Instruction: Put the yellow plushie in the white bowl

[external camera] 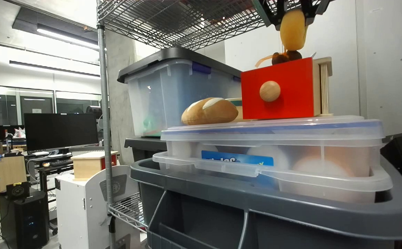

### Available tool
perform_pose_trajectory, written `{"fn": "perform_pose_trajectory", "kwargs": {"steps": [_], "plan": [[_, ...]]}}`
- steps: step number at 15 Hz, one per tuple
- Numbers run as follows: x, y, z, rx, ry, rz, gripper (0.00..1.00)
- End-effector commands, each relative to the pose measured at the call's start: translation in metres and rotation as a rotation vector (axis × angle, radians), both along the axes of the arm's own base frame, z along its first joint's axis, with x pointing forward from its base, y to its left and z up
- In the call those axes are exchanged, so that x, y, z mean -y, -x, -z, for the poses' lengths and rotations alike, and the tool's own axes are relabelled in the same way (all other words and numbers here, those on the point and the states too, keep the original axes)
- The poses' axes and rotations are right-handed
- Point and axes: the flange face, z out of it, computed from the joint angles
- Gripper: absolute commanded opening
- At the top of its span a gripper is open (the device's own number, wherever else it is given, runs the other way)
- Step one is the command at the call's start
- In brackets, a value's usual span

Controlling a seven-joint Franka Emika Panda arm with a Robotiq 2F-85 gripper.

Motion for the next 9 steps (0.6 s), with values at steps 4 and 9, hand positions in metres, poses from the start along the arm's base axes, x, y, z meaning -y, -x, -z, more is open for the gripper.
{"fn": "perform_pose_trajectory", "kwargs": {"steps": [4, 9], "plan": [[-0.0011, 0.0121, -0.0093, -0.006, -0.003, -0.022, 0.06], [0.0000, 0.0171, -0.0018, -0.037, -0.001, -0.016, 0.06]]}}
